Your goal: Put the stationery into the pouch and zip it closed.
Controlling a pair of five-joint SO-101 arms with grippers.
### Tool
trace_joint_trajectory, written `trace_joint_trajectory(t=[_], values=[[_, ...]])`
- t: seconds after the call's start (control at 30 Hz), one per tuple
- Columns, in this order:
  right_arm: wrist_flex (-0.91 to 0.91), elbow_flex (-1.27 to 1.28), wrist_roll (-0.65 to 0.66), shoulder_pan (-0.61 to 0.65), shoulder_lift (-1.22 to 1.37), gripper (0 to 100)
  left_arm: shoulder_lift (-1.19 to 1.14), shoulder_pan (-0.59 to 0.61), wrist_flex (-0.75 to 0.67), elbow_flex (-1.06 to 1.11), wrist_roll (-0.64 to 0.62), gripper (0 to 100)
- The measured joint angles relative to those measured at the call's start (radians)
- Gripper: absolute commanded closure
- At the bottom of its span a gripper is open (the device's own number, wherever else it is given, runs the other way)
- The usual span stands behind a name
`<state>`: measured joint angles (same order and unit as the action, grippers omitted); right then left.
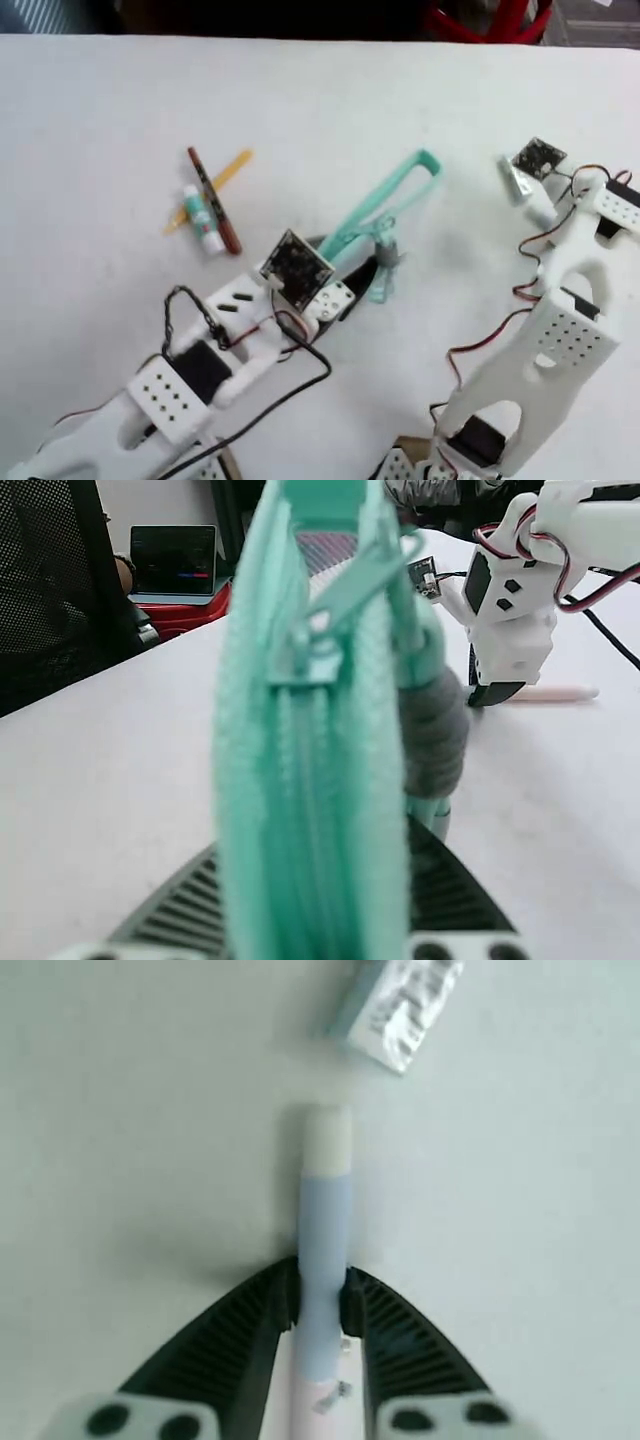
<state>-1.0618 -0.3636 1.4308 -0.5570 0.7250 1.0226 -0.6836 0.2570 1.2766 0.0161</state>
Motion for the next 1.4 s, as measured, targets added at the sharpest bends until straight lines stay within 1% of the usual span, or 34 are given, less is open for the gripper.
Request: trace_joint_trajectory(t=[0.1,0.2,0.37,0.47,0.6,0.67,0.73,0.83,0.93,1.07,1.13,1.23,1.4], values=[[-0.147,-0.037,0.0,0.0,-0.034,97.9,0.0,0.0,0.0,0.0,0.0,87],[-0.282,-0.086,-0.049,0.0,-0.132,97.9,0.0,0.0,0.0,0.0,0.0,87],[-0.45,-0.124,-0.183,0.0,-0.433,97.9,0.0,0.0,0.0,0.0,0.0,87],[-0.485,-0.124,-0.324,0.018,-0.643,97.9,0.0,0.0,0.0,0.0,0.0,86],[-0.485,-0.129,-0.583,0.087,-0.925,97.9,0.0,0.0,0.0,0.0,0.0,86],[-0.485,-0.129,-0.692,0.143,-1.042,97.9,0.0,0.0,0.0,0.0,0.0,86],[-0.485,-0.117,-0.789,0.224,-1.131,97.9,0.0,0.0,0.0,0.0,0.0,86],[-0.485,-0.104,-0.957,0.376,-1.208,97.9,0.0,0.0,0.0,0.0,0.0,86],[-0.465,-0.104,-1.169,0.512,-1.266,97.9,0.0,0.0,0.0,0.0,0.0,86],[-0.37,-0.1,-1.464,0.637,-1.339,97.9,0.0,0.0,0.0,0.0,0.0,86],[-0.325,-0.095,-1.576,0.695,-1.358,97.9,0.0,0.0,0.0,0.0,0.0,86],[-0.252,-0.041,-1.662,0.766,-1.379,97.9,0.0,0.0,0.0,0.0,0.0,86],[-0.089,0.158,-1.679,0.784,-1.393,98.0,0.0,0.0,0.0,0.0,0.0,86]])
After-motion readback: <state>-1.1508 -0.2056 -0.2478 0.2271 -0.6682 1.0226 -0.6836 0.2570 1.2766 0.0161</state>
